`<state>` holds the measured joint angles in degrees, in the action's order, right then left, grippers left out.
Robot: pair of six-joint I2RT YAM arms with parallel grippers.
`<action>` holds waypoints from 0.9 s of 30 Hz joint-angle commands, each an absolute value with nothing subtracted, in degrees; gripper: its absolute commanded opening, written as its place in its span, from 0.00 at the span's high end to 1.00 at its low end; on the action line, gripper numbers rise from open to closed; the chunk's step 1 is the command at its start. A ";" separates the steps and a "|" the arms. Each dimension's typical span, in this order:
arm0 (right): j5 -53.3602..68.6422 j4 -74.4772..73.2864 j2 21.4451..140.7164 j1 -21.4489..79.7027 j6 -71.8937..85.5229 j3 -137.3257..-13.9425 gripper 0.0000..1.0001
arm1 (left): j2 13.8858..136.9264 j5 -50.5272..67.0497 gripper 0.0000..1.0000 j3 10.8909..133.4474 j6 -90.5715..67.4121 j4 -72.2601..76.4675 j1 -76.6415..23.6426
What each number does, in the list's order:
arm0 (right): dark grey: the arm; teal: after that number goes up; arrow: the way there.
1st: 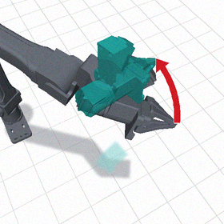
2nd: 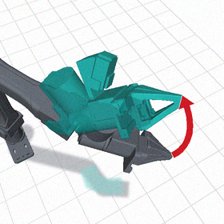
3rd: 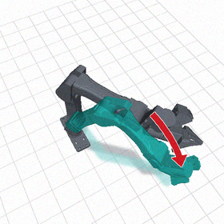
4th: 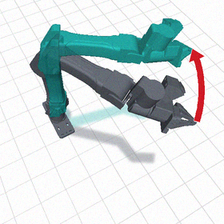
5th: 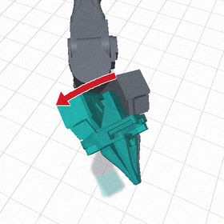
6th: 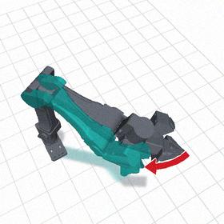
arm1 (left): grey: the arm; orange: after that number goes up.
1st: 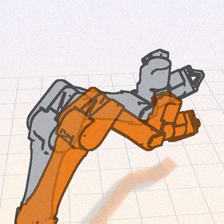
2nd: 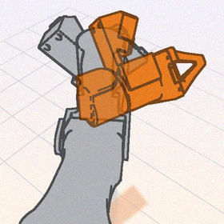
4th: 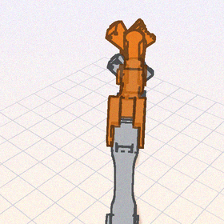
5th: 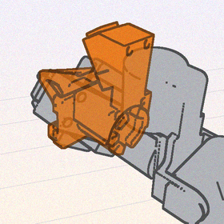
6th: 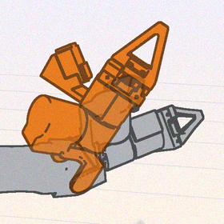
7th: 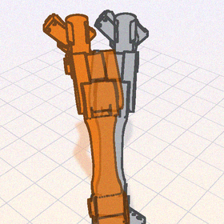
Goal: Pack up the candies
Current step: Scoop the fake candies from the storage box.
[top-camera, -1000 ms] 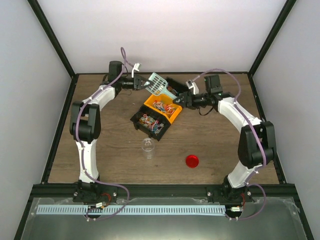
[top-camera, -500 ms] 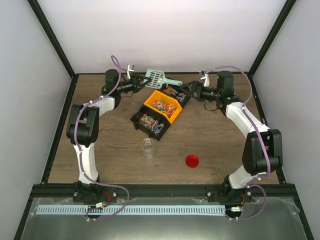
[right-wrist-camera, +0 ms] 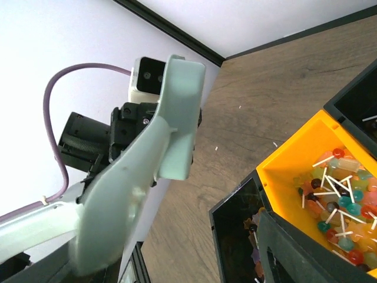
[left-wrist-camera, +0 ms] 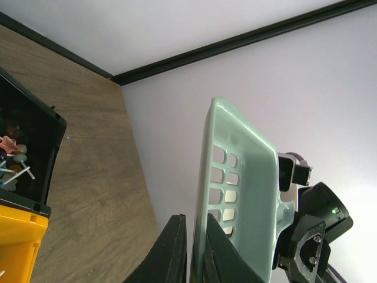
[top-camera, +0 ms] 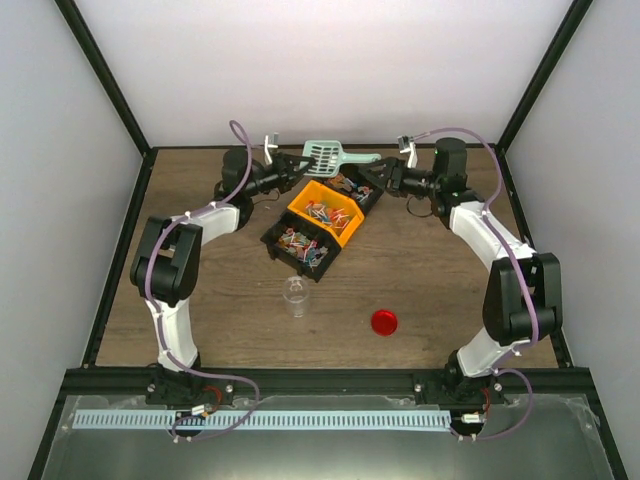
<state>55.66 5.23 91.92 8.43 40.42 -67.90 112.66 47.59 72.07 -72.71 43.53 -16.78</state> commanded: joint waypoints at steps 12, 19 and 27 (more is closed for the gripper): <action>54.62 7.81 93.26 8.13 40.52 -73.03 0.37 | 115.28 46.77 0.96 72.96 -76.66 50.83 -17.05; 54.33 6.77 95.31 8.17 40.17 -76.15 0.40 | 115.38 47.04 0.96 73.33 -76.73 50.94 -17.23; 55.01 6.61 97.41 8.17 40.08 -78.06 0.51 | 115.76 47.45 0.96 73.47 -76.55 50.92 -17.48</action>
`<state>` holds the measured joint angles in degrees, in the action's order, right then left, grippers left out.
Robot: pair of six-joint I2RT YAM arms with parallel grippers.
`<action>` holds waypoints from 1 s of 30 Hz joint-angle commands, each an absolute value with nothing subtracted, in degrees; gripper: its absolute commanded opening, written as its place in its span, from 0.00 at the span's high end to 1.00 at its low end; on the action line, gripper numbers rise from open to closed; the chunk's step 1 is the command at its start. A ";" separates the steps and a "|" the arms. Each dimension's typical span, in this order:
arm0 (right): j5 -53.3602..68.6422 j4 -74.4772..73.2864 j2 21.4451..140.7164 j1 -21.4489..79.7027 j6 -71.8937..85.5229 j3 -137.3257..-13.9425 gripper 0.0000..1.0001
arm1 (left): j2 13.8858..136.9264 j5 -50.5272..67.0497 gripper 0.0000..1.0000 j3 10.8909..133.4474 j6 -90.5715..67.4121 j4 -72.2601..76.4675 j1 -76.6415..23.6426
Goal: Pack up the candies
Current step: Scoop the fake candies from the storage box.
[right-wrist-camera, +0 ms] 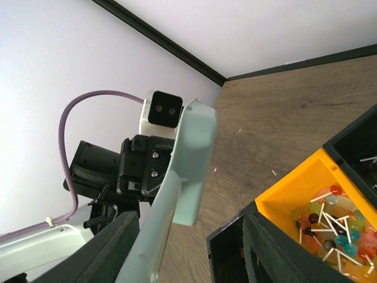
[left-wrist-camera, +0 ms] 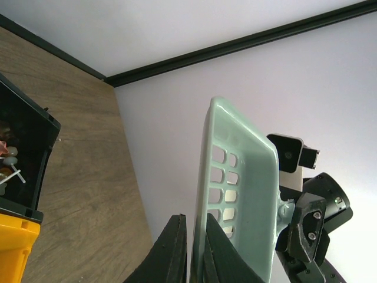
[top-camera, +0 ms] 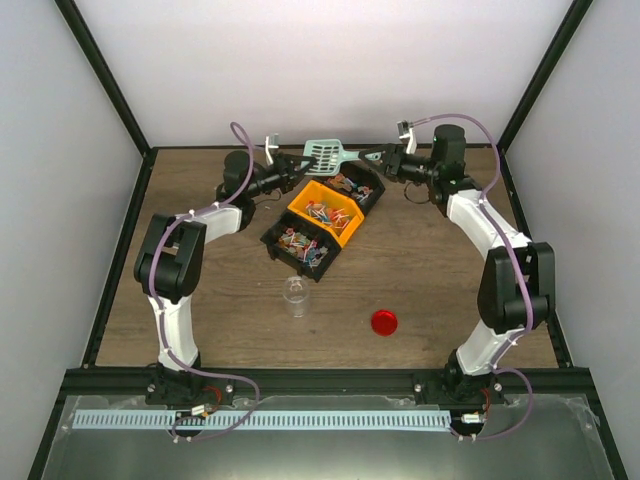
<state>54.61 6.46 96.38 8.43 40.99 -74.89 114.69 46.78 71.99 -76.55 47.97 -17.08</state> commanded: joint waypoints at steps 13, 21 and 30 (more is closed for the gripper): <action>56.30 4.06 98.77 8.15 38.75 -79.93 0.67 | 115.71 47.94 0.96 74.05 -74.05 47.90 -17.75; 57.91 2.87 99.30 8.26 37.06 -80.40 0.89 | 116.06 48.06 0.96 75.00 -73.88 47.18 -17.73; 59.32 3.08 99.40 8.26 38.26 -80.08 0.99 | 116.23 47.83 0.96 75.19 -73.96 46.95 -17.73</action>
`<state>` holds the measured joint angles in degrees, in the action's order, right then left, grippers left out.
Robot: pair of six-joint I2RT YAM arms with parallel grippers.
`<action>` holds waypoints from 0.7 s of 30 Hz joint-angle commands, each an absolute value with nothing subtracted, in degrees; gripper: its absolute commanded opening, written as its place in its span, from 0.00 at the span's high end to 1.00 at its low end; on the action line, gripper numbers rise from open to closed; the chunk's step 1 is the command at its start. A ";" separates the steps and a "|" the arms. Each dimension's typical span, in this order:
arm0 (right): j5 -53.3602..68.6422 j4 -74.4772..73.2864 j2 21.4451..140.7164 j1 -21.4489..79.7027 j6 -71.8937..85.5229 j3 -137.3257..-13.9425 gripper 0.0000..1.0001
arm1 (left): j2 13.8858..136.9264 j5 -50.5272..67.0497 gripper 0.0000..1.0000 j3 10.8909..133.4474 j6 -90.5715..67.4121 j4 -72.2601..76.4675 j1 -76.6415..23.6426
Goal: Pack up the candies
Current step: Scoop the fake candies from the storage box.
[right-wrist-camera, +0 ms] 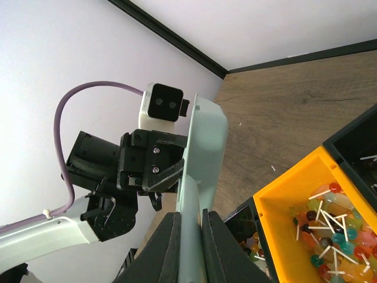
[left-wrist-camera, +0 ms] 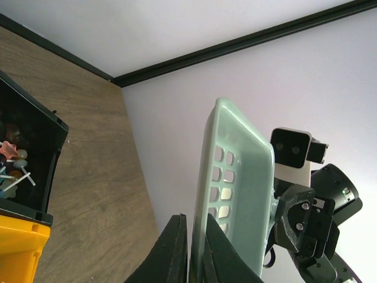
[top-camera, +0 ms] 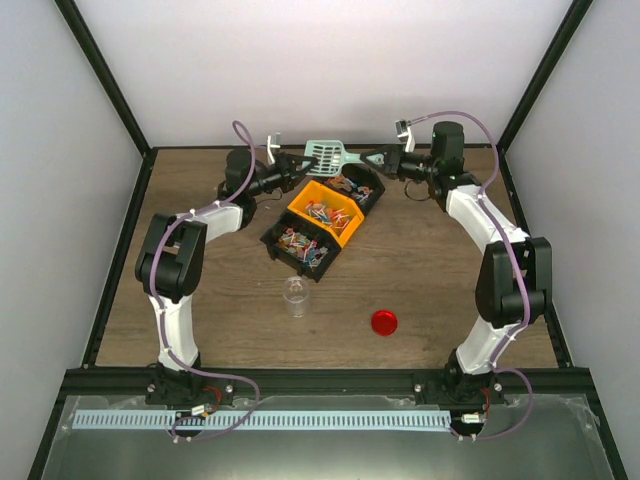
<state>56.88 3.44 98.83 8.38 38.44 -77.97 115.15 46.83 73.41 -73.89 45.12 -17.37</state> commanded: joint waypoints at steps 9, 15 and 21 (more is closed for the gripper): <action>58.85 4.76 98.22 8.20 42.41 -78.56 0.99 | 116.71 47.83 0.69 75.22 -74.99 48.03 -17.75; 53.79 10.05 96.10 7.31 50.13 -75.27 0.99 | 116.42 47.92 0.42 73.49 -76.35 50.14 -17.05; 44.88 7.59 92.64 5.34 51.27 -72.85 0.99 | 113.63 47.44 0.32 70.42 -73.23 47.44 -13.54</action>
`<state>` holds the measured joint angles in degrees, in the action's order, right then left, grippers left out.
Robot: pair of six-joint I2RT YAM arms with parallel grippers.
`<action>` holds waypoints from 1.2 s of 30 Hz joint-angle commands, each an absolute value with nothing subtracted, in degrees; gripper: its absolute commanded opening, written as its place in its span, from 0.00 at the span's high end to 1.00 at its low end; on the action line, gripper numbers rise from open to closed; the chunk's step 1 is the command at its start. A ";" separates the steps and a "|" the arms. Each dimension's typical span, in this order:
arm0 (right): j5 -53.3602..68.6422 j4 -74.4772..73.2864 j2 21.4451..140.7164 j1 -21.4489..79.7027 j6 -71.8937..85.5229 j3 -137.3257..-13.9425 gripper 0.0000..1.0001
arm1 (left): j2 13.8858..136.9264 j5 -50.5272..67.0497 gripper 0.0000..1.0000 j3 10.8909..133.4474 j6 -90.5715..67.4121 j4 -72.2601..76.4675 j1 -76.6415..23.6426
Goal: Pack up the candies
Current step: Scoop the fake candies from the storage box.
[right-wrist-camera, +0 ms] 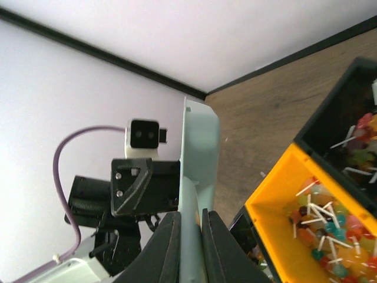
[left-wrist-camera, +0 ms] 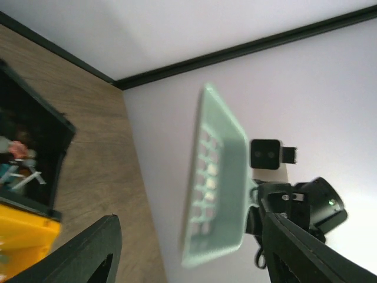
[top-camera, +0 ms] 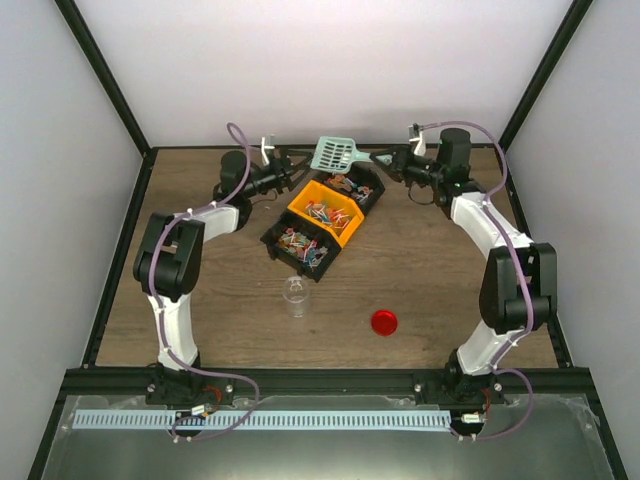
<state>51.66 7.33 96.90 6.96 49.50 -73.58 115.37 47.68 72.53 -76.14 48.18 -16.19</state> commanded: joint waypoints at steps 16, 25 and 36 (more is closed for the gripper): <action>15.77 -18.85 90.21 8.70 45.27 -74.56 0.99 | 119.03 20.79 0.13 98.08 -7.92 -29.39 -16.17; 2.35 -23.10 91.52 16.05 52.00 -76.27 0.99 | 119.55 21.41 0.15 94.79 -5.41 -27.72 -16.26; -5.92 -30.54 99.14 18.00 53.57 -84.57 0.99 | 121.80 18.97 0.26 94.63 -6.02 -26.26 -17.66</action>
